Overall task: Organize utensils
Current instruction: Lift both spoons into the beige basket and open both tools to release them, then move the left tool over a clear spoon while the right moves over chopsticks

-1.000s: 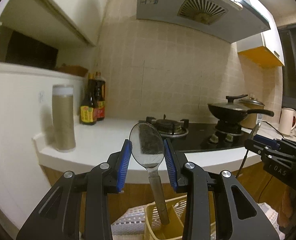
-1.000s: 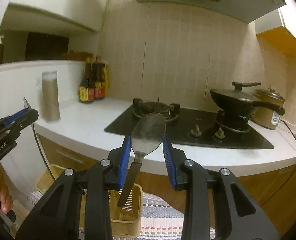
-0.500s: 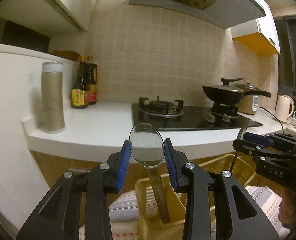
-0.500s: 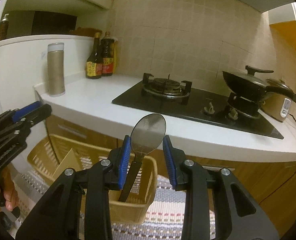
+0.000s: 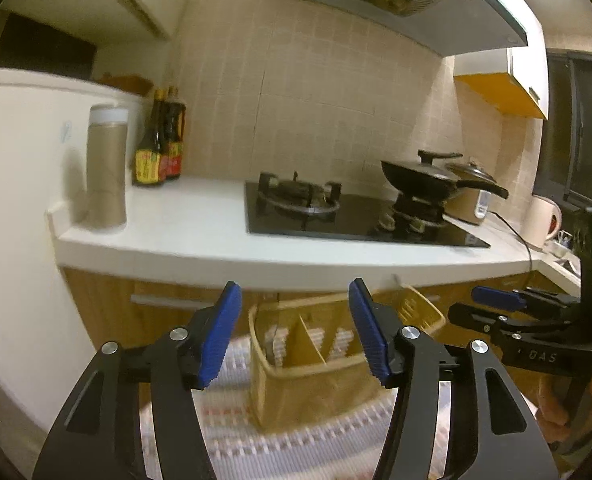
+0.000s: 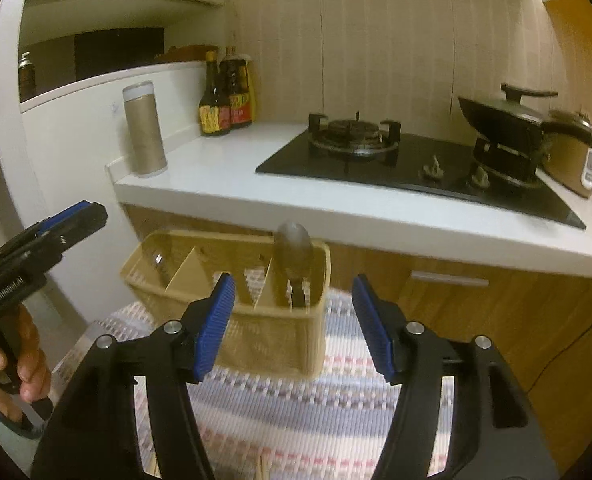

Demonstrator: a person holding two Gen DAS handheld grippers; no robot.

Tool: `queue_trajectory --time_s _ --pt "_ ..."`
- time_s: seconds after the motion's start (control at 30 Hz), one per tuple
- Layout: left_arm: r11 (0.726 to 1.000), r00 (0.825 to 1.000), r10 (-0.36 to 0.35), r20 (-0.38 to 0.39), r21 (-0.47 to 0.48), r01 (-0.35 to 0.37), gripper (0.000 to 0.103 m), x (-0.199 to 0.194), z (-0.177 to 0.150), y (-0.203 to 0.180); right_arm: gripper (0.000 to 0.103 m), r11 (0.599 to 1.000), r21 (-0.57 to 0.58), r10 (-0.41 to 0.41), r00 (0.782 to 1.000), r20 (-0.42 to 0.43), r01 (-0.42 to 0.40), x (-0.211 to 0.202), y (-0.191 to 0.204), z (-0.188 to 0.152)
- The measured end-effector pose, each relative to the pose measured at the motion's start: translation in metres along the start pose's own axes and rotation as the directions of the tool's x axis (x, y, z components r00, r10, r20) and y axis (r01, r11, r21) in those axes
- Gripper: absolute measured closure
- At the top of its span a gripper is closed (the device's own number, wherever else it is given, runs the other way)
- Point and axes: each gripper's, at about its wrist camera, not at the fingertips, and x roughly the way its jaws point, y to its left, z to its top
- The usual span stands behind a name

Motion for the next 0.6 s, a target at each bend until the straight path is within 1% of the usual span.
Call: queue_trajectory --time_s 0.13,0.23,0.3,0.33,0.37,0.4,0.43,0.47,0.5,0.57,0.6 --pt "0.999 0.993 -0.023 -0.112 -0.046 0.018 0.049 -0.017 -0.009 0.002 0.046 0.999 0.032 0.04 0.996 -0.082 -0.038 -0.016 -0.004 -0.01" --pt "0.996 0.975 -0.038 -0.217 -0.084 0.02 0.049 -0.027 -0.026 0.005 0.046 0.994 0.077 0.088 0.981 -0.176 -0.075 -0.022 -0.009 -0.021" --pt "0.994 0.955 -0.038 -0.295 -0.112 0.005 0.049 -0.033 -0.041 0.011 0.046 0.99 0.103 0.115 0.967 -0.226 -0.094 -0.025 -0.011 -0.029" --pt "0.991 0.938 -0.041 -0.344 -0.133 -0.005 0.049 -0.035 -0.052 0.015 0.046 0.989 0.109 0.121 0.962 -0.245 -0.097 -0.025 -0.011 -0.033" --pt "0.988 0.926 -0.048 -0.374 -0.153 -0.01 0.048 -0.036 -0.06 0.018 0.046 0.988 0.116 0.128 0.955 -0.266 -0.1 -0.026 -0.011 -0.038" --pt "0.984 0.908 -0.055 -0.416 -0.176 -0.021 0.048 -0.036 -0.071 0.023 0.046 0.986 0.126 0.139 0.947 -0.291 -0.106 -0.026 -0.011 -0.045" --pt "0.981 0.896 -0.061 -0.439 -0.19 -0.026 0.048 -0.037 -0.077 0.025 0.046 0.984 0.135 0.15 0.938 -0.311 -0.113 -0.024 -0.011 -0.051" --pt "0.975 0.876 -0.081 -0.475 -0.22 -0.029 0.048 -0.037 -0.089 0.029 0.046 0.982 0.144 0.162 0.931 -0.327 -0.12 -0.023 -0.01 -0.054" --pt "0.968 0.857 -0.103 -0.505 -0.248 -0.03 0.048 -0.037 -0.101 0.032 0.046 0.978 0.16 0.182 0.918 -0.351 -0.133 -0.021 -0.01 -0.06" --pt "0.955 0.82 -0.135 -0.556 -0.294 -0.043 0.048 -0.036 -0.122 0.037 0.046 0.973 0.181 0.205 0.9 -0.385 -0.145 -0.017 -0.01 -0.068" --pt "0.949 0.807 -0.149 -0.572 -0.312 -0.046 0.049 -0.035 -0.13 0.038 0.046 0.97 0.191 0.216 0.89 -0.401 -0.15 -0.014 -0.009 -0.073"
